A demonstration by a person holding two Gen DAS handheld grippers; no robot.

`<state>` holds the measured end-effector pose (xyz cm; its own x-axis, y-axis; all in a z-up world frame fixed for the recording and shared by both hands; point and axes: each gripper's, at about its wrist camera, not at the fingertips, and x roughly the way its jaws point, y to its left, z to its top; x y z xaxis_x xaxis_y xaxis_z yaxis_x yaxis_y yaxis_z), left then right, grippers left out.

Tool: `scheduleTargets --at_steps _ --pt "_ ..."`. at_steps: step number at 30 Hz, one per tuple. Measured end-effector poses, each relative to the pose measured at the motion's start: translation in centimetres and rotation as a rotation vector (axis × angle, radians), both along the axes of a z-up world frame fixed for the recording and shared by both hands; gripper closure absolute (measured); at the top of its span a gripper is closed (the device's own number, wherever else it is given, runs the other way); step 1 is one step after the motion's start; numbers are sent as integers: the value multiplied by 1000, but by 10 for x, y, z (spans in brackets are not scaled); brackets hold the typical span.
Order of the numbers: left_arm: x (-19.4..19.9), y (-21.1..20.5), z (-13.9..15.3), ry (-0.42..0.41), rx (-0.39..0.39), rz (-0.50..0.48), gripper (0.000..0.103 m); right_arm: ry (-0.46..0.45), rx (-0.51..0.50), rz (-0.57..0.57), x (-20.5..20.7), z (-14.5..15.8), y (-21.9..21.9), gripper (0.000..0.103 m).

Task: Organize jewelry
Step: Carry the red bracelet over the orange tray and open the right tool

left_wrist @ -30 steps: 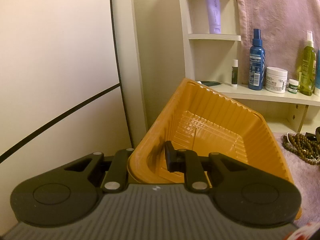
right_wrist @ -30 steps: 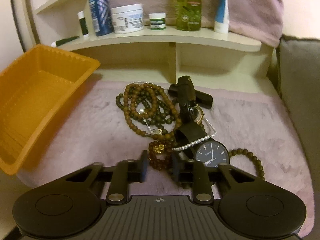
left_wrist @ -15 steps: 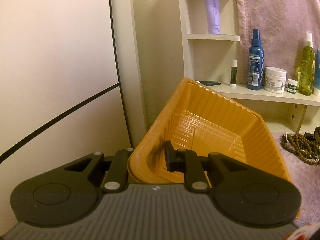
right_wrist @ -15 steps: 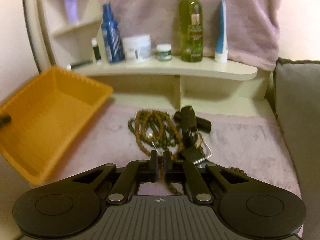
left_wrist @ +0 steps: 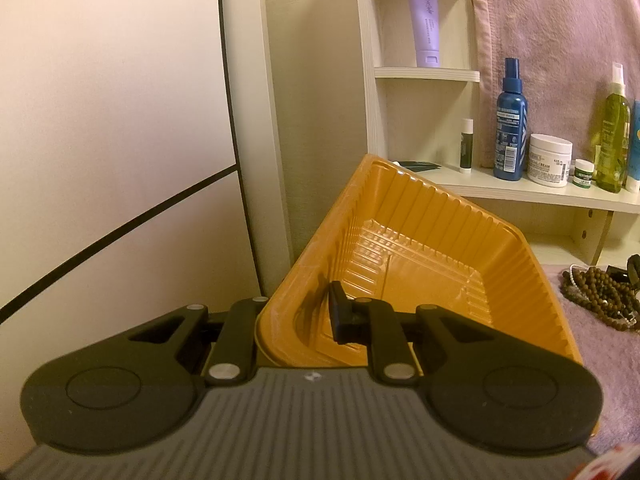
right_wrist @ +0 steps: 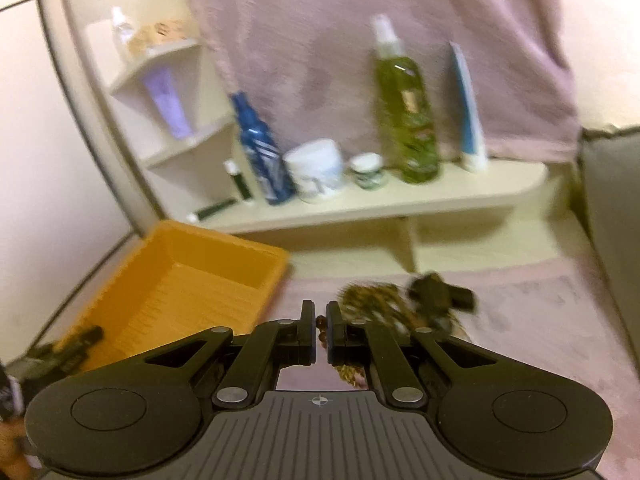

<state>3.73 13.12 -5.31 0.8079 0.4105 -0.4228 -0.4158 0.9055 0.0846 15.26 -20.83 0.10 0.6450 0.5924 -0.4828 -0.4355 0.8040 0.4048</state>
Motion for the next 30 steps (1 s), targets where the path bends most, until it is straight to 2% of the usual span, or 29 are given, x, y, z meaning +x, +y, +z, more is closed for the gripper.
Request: scheduleTargets --at_steps 6,13,17,22,26,28,29,30 --pt "0 0 1 1 -2 0 87 -30 69 127 -2 19 36 98" --pt "0 -1 1 1 -2 0 87 -19 108 269 -1 17 83 98" --pt "-1 -2 1 1 -1 1 87 7 88 322 0 4 109 98" --pt "-1 -2 2 2 -2 1 87 28 -18 362 -3 -19 137 98" --pt "-1 -2 2 2 -2 2 87 52 -58 378 -4 -30 144 97" --pt "-1 -2 2 3 -2 2 87 68 -80 385 -6 -36 145 93" --pt "-1 -2 2 3 -2 2 87 72 -88 386 -6 -38 146 84" --pt "-1 -2 2 3 -2 2 87 74 -88 387 -6 -40 145 68"
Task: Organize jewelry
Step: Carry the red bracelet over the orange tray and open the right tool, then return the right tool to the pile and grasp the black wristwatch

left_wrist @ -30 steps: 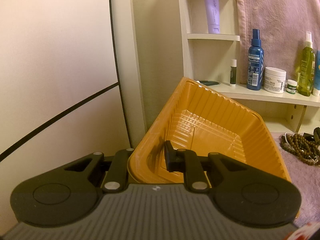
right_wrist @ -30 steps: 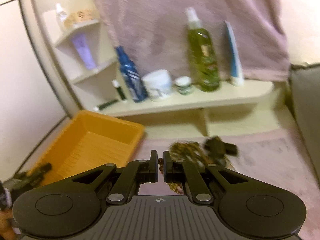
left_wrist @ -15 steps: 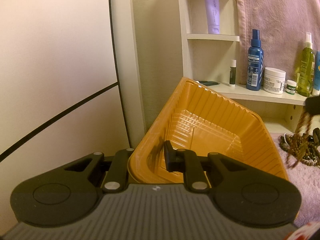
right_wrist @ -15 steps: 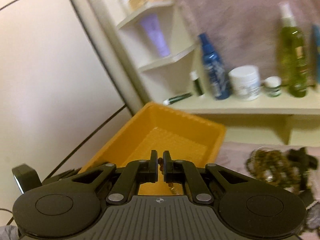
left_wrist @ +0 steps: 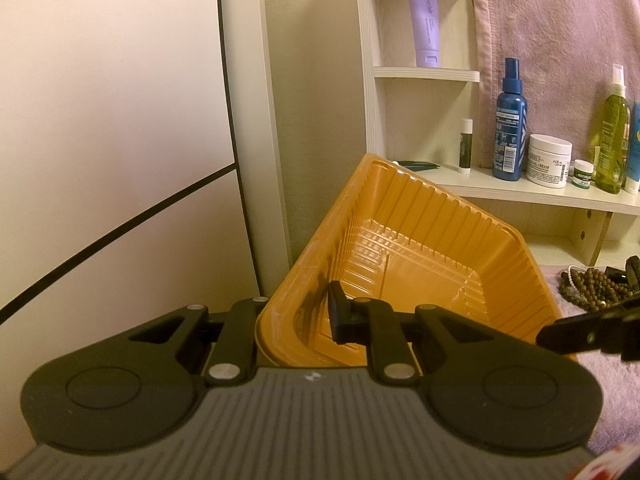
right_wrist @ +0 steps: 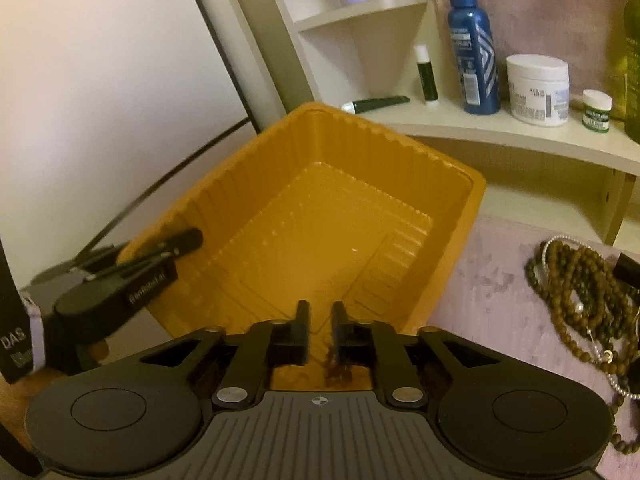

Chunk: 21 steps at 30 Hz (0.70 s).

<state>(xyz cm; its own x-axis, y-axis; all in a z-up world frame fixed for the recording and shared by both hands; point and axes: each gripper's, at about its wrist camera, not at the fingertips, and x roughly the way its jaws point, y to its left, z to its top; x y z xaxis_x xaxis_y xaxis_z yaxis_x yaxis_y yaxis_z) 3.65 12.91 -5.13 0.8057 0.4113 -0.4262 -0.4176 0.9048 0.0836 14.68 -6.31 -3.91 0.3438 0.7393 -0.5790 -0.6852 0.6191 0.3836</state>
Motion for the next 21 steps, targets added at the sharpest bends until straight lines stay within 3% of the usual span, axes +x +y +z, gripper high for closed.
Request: scheduleTargets --at_steps 2,9,13,17,21 --pt "0 0 0 1 2 0 87 -1 22 -8 -4 0 -5 54" --pt "0 0 0 3 0 1 87 -30 25 -111 -8 3 -47 54" --pt "0 -1 0 3 2 1 87 -40 -47 -216 -6 -8 -91 53" --pt "1 -1 0 4 2 0 87 -59 -125 -331 -3 -19 -143 43" --pt "1 -1 0 5 2 0 87 -94 -209 -398 2 -28 -174 40"
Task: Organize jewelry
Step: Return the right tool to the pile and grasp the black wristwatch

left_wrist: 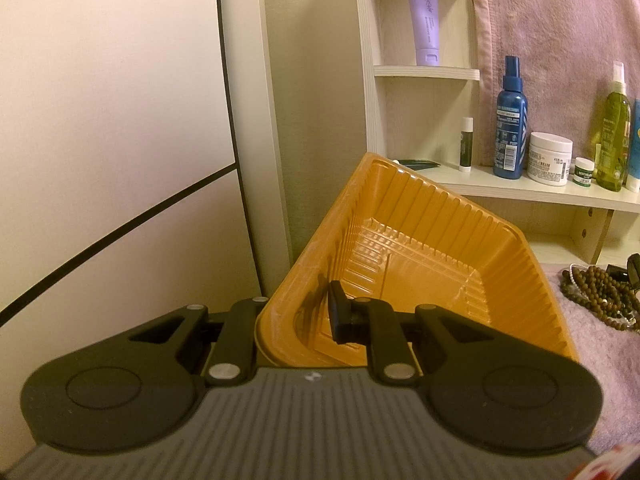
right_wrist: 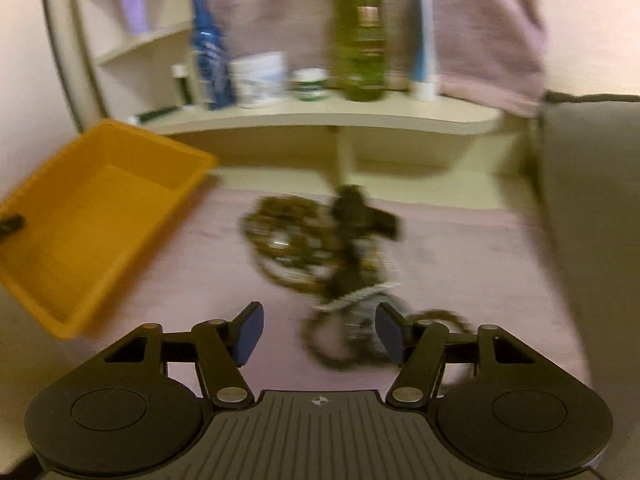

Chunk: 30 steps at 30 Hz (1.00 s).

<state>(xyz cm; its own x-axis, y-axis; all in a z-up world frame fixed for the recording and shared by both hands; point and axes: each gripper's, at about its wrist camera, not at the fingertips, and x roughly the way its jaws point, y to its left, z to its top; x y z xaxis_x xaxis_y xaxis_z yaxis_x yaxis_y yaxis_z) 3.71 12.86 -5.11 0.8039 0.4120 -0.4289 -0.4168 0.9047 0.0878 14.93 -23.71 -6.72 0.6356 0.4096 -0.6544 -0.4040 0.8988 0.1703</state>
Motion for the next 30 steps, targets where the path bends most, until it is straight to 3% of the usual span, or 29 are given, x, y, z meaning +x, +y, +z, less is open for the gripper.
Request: scheduleTargets --at_steps 8,16,20,30 --pt "0 1 0 2 0 -1 87 -35 -104 14 8 -23 -6 40" --pt "1 1 -1 4 1 -2 87 -61 -122 38 16 -34 0 41" --pt "0 2 -1 5 -2 -2 87 -65 -142 57 17 -37 4 58" --pt "0 2 -1 9 0 -5 87 -65 -134 72 13 -24 0 59"
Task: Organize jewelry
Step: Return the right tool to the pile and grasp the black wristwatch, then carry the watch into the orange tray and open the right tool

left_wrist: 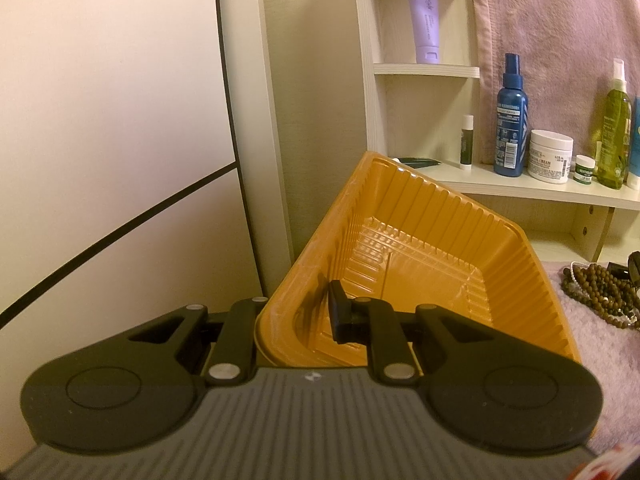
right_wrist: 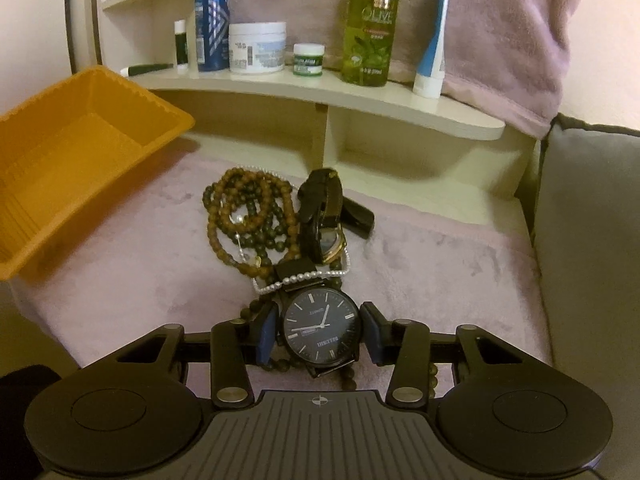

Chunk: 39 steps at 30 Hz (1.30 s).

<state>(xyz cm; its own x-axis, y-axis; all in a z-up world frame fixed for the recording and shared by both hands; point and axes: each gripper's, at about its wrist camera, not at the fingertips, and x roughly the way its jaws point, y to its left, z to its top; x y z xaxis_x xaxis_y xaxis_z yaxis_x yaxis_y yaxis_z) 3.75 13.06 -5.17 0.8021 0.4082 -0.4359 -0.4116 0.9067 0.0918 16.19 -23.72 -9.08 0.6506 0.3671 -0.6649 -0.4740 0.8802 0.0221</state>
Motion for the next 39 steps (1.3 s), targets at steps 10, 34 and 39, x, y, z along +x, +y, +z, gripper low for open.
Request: scheduleTargets --at_steps 10,34,39 --pt "0 0 0 0 1 -1 87 -22 97 -35 -4 43 -13 59" --pt "-1 0 2 7 0 -6 87 69 408 320 15 67 136 59" --pt "0 0 3 8 0 -7 87 96 360 357 21 49 162 59"
